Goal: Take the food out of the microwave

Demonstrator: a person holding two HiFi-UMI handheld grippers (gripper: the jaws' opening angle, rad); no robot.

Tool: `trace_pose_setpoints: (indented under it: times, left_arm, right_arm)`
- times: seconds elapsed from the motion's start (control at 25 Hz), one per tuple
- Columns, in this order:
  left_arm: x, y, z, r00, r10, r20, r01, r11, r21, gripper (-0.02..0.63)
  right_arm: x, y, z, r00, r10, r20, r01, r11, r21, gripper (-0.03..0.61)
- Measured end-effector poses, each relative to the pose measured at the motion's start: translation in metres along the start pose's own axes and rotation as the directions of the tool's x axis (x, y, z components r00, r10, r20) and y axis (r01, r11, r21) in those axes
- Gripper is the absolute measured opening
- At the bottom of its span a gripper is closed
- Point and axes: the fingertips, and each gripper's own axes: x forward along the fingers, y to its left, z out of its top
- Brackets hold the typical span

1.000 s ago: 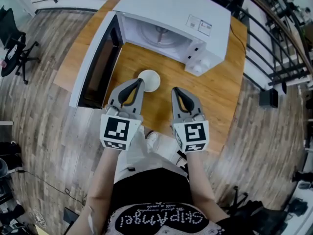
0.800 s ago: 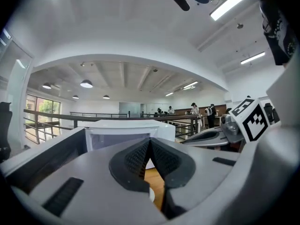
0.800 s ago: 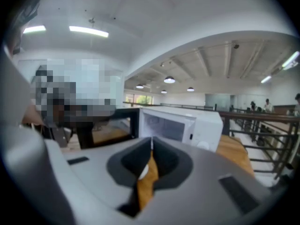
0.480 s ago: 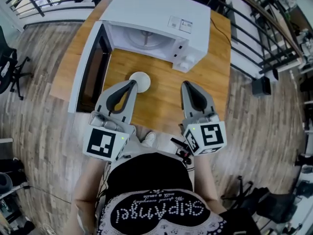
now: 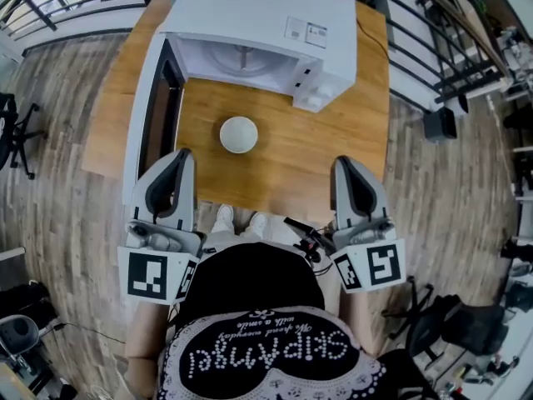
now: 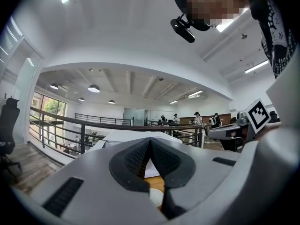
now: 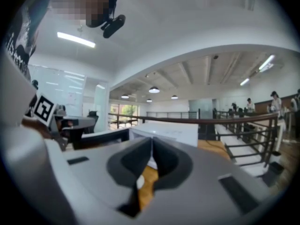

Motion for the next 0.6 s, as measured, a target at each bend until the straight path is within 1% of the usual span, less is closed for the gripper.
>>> trace_pose_setpoints:
  times: [0.16, 0.28, 0.4, 0.52, 0.6]
  left_arm:
    - [-0.007, 0.01, -0.001, 1.0, 0.007, 0.009, -0.007, 1.0, -0.012, 0.031]
    - [-0.009, 0.017, -0.007, 1.0, 0.009, -0.007, -0.009, 1.0, -0.022, 0.031]
    - [-0.01, 0.02, -0.013, 1.0, 0.011, -0.014, -0.012, 1.0, -0.019, 0.031]
    - [-0.013, 0.025, -0.019, 1.0, 0.019, -0.021, -0.02, 0.999, -0.048, 0.031]
    - [-0.015, 0.029, -0.021, 0.999, 0.021, -0.026, -0.022, 0.998, -0.052, 0.031]
  right_arm:
    - [-0.014, -0.001, -0.008, 0.999, -0.042, -0.024, 0.043, 0.999, 0.025, 0.035]
    - [-0.021, 0.0, -0.016, 0.997, -0.067, -0.045, 0.069, 0.996, 0.047, 0.035]
    - [-0.024, 0.006, -0.029, 0.993, -0.082, -0.08, 0.086, 0.995, 0.057, 0.035]
    - [-0.025, 0.014, -0.039, 0.991, -0.09, -0.102, 0.097, 0.993, 0.064, 0.035]
    - [-0.026, 0.018, -0.043, 0.989, -0.1, -0.112, 0.108, 0.992, 0.065, 0.035]
